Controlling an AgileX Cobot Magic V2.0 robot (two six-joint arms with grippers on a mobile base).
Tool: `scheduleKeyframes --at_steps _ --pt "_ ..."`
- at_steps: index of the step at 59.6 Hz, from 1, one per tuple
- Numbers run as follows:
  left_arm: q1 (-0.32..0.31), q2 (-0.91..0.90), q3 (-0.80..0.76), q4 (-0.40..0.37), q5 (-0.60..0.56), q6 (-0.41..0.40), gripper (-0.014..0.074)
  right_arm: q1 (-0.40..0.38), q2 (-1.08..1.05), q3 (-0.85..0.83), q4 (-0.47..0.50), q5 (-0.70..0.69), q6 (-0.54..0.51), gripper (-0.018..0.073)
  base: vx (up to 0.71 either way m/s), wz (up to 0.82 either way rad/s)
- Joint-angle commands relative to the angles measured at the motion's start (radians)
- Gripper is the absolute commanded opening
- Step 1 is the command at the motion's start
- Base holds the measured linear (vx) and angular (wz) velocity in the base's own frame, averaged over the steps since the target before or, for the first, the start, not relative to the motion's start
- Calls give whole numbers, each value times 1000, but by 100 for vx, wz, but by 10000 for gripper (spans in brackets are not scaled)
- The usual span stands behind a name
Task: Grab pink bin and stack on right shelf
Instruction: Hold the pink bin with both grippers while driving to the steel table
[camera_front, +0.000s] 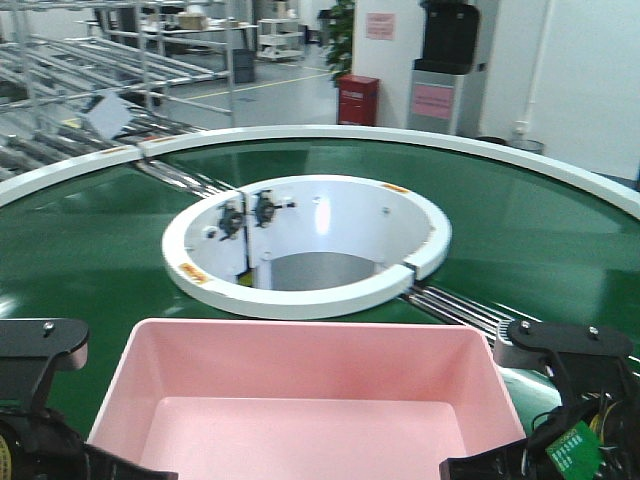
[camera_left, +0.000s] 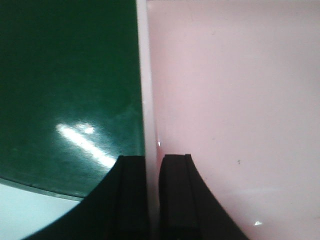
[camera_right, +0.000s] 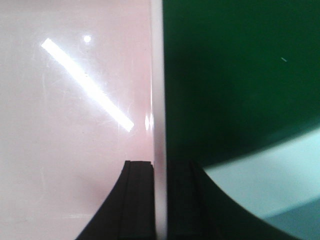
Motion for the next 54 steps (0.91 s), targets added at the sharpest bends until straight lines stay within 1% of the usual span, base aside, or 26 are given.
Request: scheduleKeyframes --at_steps 1,54 --pt "0 -30 -26 72 -13 -7 62 -8 -28 -28 -96 -7 1 -6 -12 -42" --pt "0 -30 -26 72 -11 -7 62 -8 -29 -28 -96 -6 1 -6 -13 -47"
